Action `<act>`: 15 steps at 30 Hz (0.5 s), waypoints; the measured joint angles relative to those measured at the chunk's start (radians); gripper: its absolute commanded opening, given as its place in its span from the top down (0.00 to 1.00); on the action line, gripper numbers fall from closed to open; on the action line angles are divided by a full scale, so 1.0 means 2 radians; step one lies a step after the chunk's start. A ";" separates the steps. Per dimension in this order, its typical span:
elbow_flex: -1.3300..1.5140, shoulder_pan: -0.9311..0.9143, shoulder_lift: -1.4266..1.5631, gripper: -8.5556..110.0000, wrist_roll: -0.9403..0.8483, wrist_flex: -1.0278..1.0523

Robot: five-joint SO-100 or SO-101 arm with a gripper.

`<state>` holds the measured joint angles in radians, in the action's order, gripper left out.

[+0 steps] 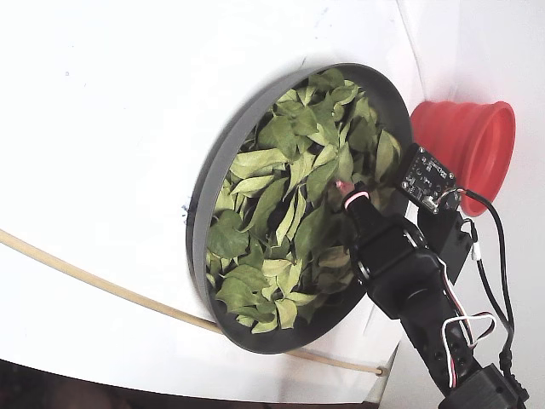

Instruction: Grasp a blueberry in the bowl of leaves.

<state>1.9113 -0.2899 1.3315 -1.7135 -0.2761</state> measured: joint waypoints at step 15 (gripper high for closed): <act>0.138 -0.005 0.214 0.77 0.032 0.129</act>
<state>2.1875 -0.2991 1.7595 -1.6490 -0.0184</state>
